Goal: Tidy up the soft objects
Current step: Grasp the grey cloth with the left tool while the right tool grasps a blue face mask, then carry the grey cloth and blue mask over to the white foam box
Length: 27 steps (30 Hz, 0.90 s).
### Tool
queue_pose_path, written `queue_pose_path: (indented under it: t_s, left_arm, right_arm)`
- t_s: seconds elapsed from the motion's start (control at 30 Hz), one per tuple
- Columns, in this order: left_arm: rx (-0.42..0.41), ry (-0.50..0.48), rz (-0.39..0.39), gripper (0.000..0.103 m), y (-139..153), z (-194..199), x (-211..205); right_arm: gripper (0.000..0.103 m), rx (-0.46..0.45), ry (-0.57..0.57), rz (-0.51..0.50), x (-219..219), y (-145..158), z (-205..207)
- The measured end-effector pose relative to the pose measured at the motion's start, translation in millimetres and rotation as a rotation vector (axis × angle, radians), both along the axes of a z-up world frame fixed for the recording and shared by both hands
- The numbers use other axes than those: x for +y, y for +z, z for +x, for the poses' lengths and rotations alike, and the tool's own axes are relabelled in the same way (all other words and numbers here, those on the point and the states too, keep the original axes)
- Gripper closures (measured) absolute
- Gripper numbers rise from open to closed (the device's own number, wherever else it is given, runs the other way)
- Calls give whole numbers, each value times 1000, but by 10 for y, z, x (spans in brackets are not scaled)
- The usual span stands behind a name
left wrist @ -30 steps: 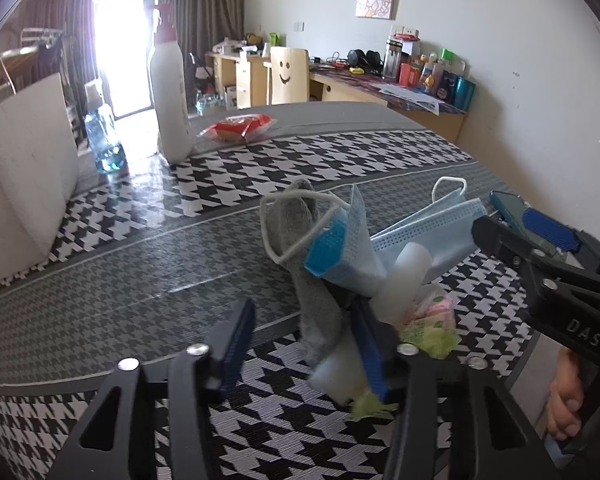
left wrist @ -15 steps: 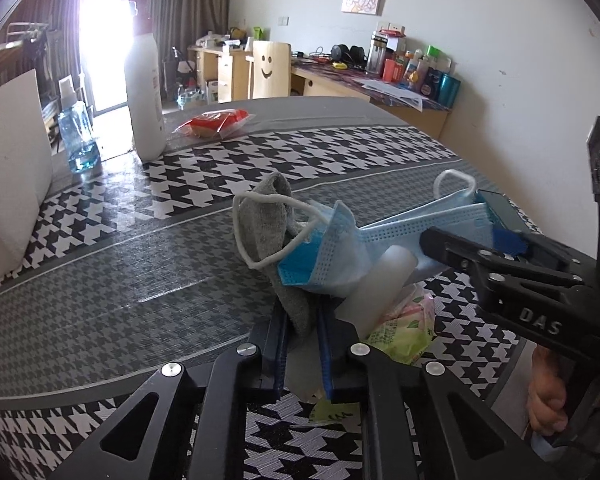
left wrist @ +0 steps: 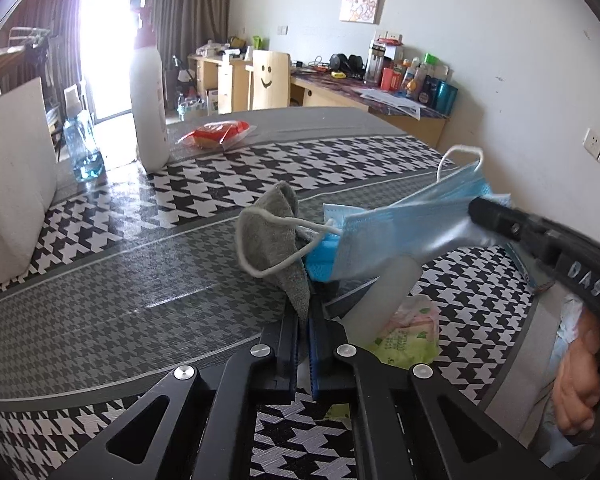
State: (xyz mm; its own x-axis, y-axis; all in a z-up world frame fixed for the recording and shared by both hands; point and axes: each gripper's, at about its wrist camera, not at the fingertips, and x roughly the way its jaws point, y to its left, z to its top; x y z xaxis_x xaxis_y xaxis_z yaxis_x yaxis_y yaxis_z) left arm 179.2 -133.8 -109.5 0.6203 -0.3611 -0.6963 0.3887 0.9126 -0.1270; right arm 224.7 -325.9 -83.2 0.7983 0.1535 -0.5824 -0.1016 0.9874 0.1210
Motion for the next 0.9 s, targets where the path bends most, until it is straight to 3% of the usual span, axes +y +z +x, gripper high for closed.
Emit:
queue_pose_path:
  t_s: [0.3, 0.9]
  left_arm:
    - [-81, 31, 10, 99, 204, -132, 114]
    - [-241, 115, 31, 99, 639, -427, 513]
  right_arm:
    - [97, -98, -47, -12, -14, 266, -190]
    - [97, -169, -48, -25, 200, 471, -378]
